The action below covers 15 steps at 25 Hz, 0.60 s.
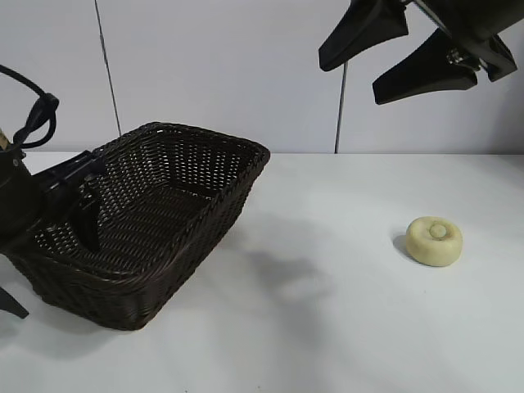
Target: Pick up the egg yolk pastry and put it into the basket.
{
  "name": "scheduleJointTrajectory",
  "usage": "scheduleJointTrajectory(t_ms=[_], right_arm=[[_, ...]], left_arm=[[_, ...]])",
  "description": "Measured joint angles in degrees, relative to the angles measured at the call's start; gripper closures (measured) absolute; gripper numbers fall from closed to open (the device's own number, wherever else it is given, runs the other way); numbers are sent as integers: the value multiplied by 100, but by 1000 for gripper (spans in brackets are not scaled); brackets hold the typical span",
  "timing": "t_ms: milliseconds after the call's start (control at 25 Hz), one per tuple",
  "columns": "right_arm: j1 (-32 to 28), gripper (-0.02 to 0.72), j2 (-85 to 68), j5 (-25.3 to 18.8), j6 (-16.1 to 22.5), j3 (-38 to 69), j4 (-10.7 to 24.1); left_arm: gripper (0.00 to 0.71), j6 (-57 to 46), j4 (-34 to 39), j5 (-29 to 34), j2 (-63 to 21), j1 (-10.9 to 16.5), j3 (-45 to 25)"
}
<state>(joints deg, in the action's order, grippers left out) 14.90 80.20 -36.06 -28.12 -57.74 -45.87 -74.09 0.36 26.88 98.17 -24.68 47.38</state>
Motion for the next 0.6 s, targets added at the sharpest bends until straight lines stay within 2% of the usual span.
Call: scheduleJointTrajectory(t_ms=[160,320,360,600], right_arm=[[0,208,0,0,0,0,7],[0,208,0,0,0,0,7],[0,208,0,0,0,0,7],[0,208,0,0,0,0,7]], left_arm=[[445,0,0,5,0,0,0],[590,-102,-36,-45,0,0,0],[610,-94,-36,-78,0,0,0],[610,-54,-69,40,-143,-17,0]])
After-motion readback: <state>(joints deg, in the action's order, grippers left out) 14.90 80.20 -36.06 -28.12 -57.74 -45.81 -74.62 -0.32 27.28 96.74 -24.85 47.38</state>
